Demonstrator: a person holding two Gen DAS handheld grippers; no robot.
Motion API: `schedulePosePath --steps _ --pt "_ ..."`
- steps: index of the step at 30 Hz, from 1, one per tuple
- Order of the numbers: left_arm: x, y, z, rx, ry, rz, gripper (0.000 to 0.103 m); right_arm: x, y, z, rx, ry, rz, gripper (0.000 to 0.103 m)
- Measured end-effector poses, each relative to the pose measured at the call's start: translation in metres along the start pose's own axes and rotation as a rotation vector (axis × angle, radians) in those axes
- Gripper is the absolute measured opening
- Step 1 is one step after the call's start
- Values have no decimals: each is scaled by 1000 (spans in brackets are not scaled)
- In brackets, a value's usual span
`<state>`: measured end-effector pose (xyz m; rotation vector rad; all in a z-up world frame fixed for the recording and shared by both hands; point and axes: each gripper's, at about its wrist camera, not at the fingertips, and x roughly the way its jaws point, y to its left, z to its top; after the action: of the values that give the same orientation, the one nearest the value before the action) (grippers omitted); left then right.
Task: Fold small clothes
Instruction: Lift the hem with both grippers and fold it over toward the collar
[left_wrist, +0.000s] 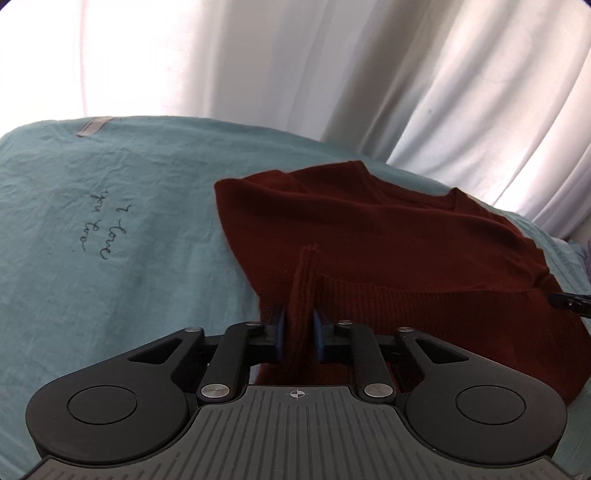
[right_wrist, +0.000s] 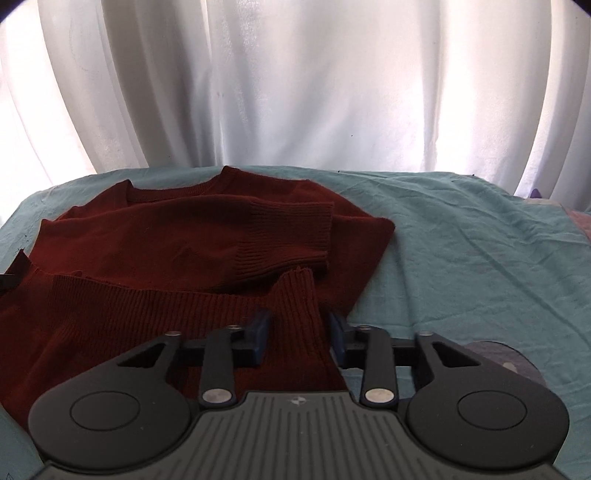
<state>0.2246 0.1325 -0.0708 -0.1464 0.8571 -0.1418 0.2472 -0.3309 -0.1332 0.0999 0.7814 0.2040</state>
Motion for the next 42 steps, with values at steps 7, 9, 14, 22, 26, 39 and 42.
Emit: schedulePosePath --steps 7,9,14,22,26,39,42 --pt "-8 -10 1 48 -35 -30 10 -19 25 -3 -120 -81 -98 6" --pt "-15 -11 4 10 -58 -36 9 -27 31 0 -126 -112 -115 6" --pt "-61 -14 35 -49 -205 -90 8 -64 35 27 -75 -252 -78 6" --pt "-41 -17 89 -14 -299 26 8 -35 24 75 17 -325 -127 6" --pt "-1 -16 97 -12 -231 95 8 6 23 83 32 -259 -165 6" --pt "38 -21 130 -88 -273 280 14 56 17 109 129 -246 -267 11" --pt "35 -28 112 -112 -269 263 19 51 17 92 219 -254 -211 13"
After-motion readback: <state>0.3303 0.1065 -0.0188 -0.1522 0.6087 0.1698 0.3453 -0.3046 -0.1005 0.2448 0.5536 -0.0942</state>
